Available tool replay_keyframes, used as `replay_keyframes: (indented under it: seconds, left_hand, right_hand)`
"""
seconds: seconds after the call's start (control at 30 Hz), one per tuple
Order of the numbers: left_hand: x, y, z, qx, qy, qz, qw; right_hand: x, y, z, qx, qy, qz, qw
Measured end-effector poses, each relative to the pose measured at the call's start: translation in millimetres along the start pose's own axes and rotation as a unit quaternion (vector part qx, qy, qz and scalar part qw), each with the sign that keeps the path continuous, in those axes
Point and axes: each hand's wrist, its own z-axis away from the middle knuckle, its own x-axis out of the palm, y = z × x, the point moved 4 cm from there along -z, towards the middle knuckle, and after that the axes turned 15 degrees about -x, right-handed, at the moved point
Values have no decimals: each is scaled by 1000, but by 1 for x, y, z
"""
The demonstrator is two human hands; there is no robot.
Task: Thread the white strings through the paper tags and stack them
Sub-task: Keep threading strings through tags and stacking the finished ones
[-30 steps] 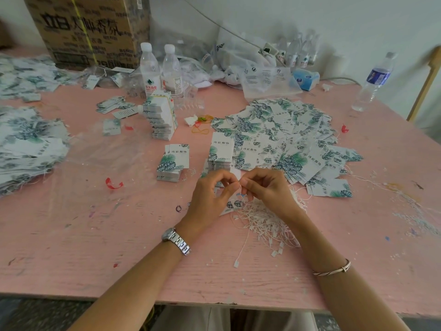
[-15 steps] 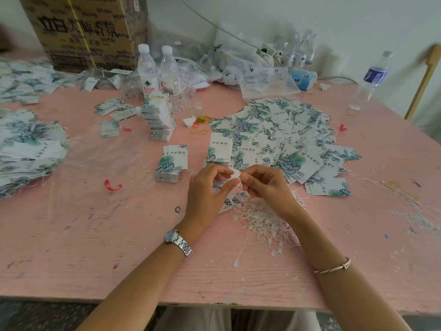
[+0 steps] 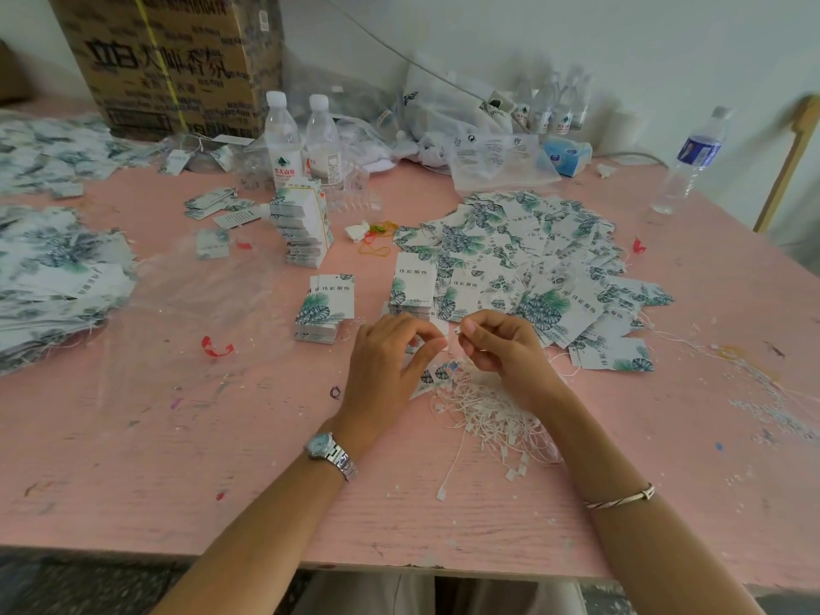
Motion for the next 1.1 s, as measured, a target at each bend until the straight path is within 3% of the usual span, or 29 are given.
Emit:
replay_keyframes:
  seconds: [0.43,0.9,1.1]
  left_hand:
    - [0,-1,-3,-45,-32,134,989]
    - [2,-4,2,-15,-13,61,998]
    - [1,1,-3,-25,-4,58,998]
  right_hand:
    - [5,4,1,4,-47,14,999]
    - [7,3,3,-6,-61,40,997]
    - [9,0,1,-2,-49,-7,999]
